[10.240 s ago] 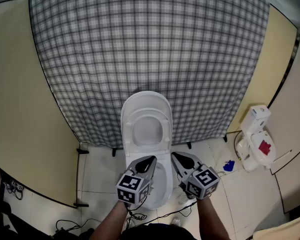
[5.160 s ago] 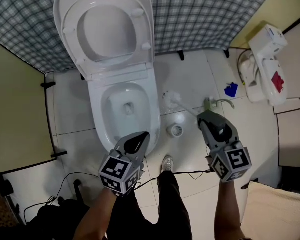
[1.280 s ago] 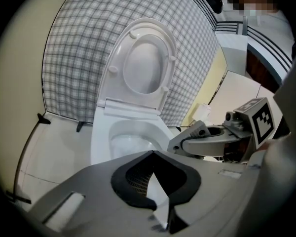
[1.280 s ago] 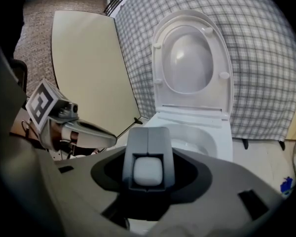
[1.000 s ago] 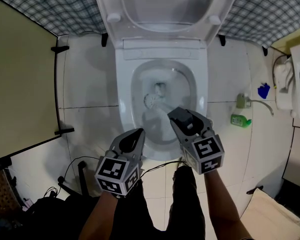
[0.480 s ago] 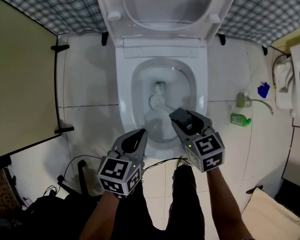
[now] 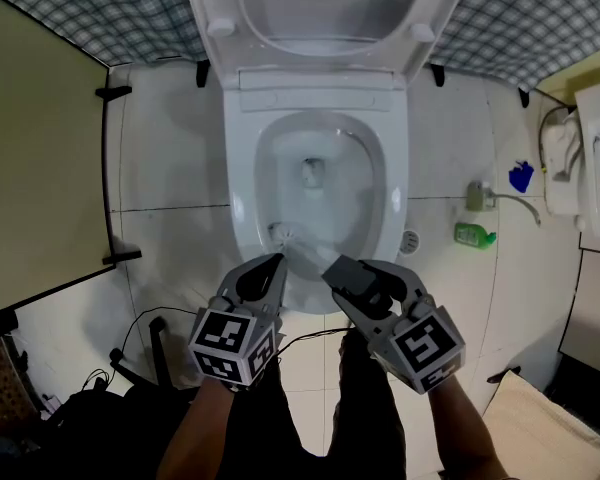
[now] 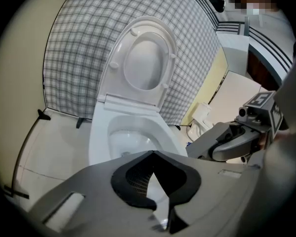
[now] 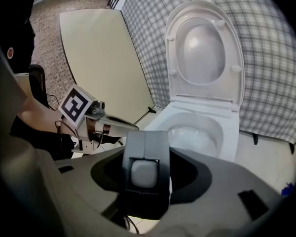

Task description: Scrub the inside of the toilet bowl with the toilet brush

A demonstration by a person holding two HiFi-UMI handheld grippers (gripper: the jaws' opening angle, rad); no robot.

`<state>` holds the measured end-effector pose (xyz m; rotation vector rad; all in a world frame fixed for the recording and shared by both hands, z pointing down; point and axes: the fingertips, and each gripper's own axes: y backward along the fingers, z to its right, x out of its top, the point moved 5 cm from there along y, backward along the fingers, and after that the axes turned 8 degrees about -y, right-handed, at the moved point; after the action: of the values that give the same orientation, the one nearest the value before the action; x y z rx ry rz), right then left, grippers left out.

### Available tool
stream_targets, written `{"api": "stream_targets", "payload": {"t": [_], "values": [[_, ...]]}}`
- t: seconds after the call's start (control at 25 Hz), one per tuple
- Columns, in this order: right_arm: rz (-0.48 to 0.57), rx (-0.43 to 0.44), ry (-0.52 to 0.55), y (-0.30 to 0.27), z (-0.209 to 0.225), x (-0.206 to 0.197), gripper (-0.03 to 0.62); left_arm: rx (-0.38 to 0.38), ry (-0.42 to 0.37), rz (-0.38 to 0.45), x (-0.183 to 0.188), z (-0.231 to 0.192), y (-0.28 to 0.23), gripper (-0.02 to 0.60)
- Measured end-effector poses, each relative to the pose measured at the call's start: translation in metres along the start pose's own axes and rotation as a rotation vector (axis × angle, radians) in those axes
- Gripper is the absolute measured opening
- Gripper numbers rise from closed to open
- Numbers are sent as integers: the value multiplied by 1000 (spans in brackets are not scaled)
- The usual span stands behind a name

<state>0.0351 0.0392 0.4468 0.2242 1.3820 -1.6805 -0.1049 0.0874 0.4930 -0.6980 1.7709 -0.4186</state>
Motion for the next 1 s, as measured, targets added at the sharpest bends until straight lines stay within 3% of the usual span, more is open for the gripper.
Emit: {"api": "stream_targets", "payload": {"t": [0.48, 0.6, 1.0], "values": [[-43, -219, -69, -71, 104, -6, 216, 1, 3, -4, -6, -1, 3, 9], [-68, -207, -47, -73, 103, -2, 216, -2, 4, -4, -8, 0, 4, 9], [-98, -59, 7, 9, 28, -12, 216, -13, 13, 17, 2, 1, -2, 9]]}}
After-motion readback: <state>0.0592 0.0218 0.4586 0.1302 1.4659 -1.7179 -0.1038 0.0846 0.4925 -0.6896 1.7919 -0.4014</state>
